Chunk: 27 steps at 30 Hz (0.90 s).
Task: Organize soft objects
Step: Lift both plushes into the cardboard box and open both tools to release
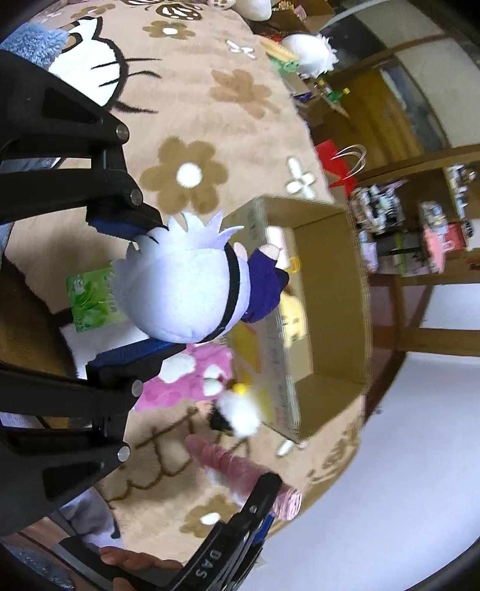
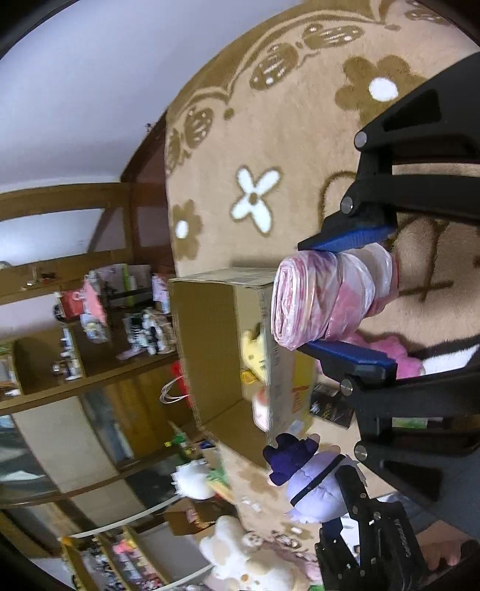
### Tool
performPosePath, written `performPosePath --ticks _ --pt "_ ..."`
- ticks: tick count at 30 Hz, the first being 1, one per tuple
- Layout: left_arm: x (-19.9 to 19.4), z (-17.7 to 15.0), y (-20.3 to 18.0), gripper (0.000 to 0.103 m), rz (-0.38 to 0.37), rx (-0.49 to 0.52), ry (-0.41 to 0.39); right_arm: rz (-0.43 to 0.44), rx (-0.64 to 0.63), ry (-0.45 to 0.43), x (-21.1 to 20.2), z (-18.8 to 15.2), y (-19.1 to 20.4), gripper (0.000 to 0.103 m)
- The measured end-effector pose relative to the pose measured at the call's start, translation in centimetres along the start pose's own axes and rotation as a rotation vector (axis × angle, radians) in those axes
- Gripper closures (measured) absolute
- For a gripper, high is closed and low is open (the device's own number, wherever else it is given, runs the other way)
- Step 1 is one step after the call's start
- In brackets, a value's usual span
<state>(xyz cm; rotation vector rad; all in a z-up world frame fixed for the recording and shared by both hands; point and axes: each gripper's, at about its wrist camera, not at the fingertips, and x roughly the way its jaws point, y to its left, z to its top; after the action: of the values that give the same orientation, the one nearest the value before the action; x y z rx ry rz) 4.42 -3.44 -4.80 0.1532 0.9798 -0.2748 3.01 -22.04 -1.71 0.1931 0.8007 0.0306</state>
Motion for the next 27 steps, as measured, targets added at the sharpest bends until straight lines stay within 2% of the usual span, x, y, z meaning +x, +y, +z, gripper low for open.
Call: performPosePath --ticks 9,19,27 --pt "-4.2 1.2 0.3 0.056 0.057 0.012 -0.204 0.046 -0.024 -0.182 -5.0 2.6 1.4 0.056" --pt "-4.4 4.0 1.9 0.056 0.088 -0.022 -0.296 0.077 -0.085 -0.277 -5.8 4.9 3.5 0.056" --pt "-2.9 6.2 2.3 0.056 0.108 -0.024 -0.351 0.082 -0.117 -0.33 -4.4 6.4 4.7 0.056"
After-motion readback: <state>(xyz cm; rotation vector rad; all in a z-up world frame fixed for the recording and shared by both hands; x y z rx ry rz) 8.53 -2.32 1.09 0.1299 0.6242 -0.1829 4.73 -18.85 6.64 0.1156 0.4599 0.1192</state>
